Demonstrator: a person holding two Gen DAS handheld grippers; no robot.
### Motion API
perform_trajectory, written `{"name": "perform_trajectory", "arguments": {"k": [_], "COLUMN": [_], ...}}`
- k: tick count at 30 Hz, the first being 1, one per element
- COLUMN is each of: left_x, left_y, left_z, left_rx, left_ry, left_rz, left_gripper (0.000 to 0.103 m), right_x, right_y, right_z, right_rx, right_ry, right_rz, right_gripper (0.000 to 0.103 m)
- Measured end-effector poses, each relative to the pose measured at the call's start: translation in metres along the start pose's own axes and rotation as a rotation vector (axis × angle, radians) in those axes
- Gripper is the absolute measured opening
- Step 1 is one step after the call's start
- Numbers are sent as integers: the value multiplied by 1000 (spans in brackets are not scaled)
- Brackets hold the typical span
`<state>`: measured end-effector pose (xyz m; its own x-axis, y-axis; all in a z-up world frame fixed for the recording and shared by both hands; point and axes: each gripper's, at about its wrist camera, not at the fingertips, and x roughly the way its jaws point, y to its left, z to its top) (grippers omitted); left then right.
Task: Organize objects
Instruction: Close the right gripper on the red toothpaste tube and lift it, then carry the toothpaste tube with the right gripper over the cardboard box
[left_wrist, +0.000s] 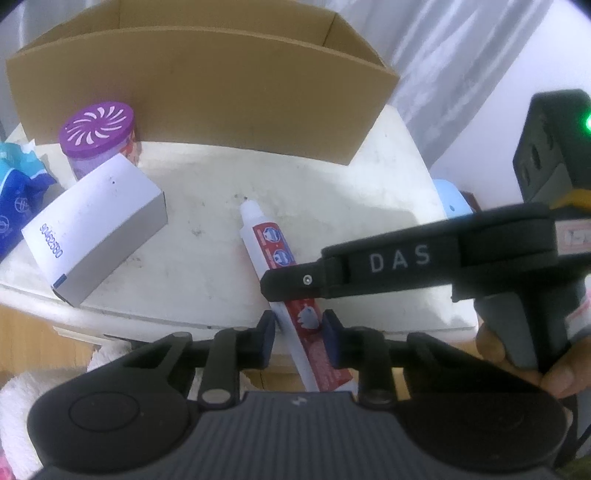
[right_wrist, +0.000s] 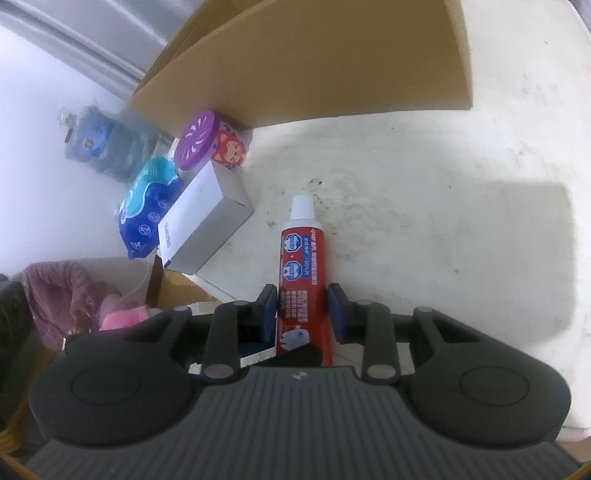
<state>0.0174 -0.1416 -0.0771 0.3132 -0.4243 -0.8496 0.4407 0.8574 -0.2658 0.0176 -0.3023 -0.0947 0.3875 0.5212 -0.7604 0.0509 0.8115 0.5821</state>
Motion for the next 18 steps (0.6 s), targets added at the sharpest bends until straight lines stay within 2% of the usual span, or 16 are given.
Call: {"name": "perform_trajectory", "arguments": {"k": [7, 13, 18], "left_x": [2, 1, 8], "left_y": [8, 10, 9], "left_z": [-1, 0, 1], "left_rx": [-7, -29, -13], "left_ry": [-7, -6, -20], "left_rz": [-10, -31, -20], "left_gripper": [28, 32, 32], "right_x": [1, 2, 3], "right_y": [0, -7, -12], "right_z": [0, 0, -2], "right_rx": [7, 28, 47], "right_ry": [0, 1, -6], "right_rz": [-4, 17, 43], "right_gripper": [28, 28, 28]}}
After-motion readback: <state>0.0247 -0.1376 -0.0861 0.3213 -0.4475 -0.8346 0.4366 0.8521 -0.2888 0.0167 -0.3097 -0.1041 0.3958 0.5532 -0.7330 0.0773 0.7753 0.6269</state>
